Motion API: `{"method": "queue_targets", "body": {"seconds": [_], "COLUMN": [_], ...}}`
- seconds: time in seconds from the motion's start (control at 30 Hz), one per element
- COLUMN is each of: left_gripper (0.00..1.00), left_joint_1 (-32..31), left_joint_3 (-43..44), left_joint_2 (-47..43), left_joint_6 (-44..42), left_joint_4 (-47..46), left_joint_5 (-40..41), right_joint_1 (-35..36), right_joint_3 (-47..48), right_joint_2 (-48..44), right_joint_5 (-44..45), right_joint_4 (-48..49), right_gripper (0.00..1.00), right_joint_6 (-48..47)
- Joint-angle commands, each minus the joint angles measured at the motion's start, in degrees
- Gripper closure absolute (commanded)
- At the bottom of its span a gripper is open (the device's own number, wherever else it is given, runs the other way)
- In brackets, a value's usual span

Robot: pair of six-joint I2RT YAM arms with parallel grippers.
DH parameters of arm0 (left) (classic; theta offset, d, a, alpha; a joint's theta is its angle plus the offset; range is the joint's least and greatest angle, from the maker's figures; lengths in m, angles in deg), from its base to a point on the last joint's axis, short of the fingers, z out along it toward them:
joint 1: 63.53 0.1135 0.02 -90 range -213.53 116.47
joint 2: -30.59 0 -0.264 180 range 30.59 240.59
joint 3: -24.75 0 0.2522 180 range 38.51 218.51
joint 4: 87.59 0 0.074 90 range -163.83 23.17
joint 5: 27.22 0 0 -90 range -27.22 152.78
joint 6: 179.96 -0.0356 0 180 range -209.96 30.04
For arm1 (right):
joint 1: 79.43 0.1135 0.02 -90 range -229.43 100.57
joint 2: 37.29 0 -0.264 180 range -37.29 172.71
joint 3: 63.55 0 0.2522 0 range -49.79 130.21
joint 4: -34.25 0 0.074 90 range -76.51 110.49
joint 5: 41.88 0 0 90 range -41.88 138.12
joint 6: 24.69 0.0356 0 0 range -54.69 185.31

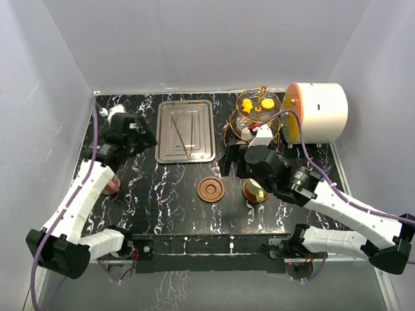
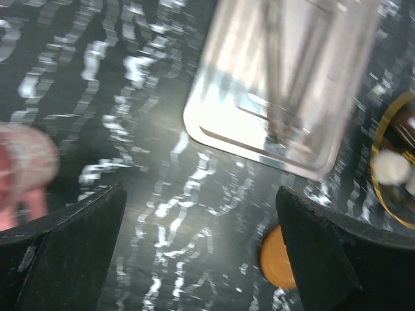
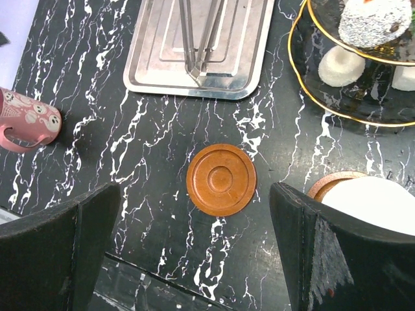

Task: Serve the afternoon tea
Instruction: Adjust the coaster at the center of the board, then pick up the cup at the center of the board.

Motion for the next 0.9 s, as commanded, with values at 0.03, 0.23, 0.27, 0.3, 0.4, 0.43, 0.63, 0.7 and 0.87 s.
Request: {"method": "queue_targets", "body": {"seconds": [0.03, 0.23, 0.27, 0.3, 0.4, 0.43, 0.63, 0.7, 0.87], "left_gripper": [0.01, 0.01, 0.01, 0.01, 0.01, 0.01, 0.01, 0.01, 0.01], "left_joint_1": [13.6, 31.4, 33.9, 36.2, 39.6, 41.3, 45.1, 45.5, 46.1], "left_joint_3": [4.0, 5.4, 5.2, 5.2, 4.7, 4.4, 3.0, 2.2, -1.3], "left_joint_2": [-1.8, -0.1, 0.5, 1.0, 2.8, 3.8, 7.3, 7.2, 6.4], "left_joint_6": [-9.8, -14.2, -14.7, -15.1, -14.2, -13.8, -13.0, -13.1, -12.7], "left_joint_4": [12.7, 14.1, 14.0, 14.0, 12.9, 12.0, 8.9, 8.4, 6.7], "left_joint_5": [4.3, -0.7, -1.4, -2.1, -3.3, -5.7, -10.6, -10.5, -8.6], "right_joint_1": [0.0, 0.0, 0.0, 0.0, 0.0, 0.0, 0.0, 0.2, 5.2], "right_joint_3": [0.2, 0.4, 0.3, 0.3, 1.4, 1.8, 5.6, 7.7, 15.8], "right_joint_2": [0.7, 3.0, 3.7, 4.3, 6.8, 7.8, 15.8, 19.8, 31.1], "right_joint_5": [-2.8, -12.1, -13.7, -15.1, -19.2, -20.6, -28.8, -31.2, -28.2], "right_joint_4": [5.1, 9.8, 10.8, 11.8, 13.6, 14.1, 16.8, 18.4, 22.6], "right_gripper": [0.02, 0.02, 0.02, 0.03, 0.04, 0.05, 0.11, 0.15, 0.18], "right_joint_6": [-2.6, -9.1, -10.4, -11.5, -14.0, -14.7, -17.0, -17.2, -20.2]}}
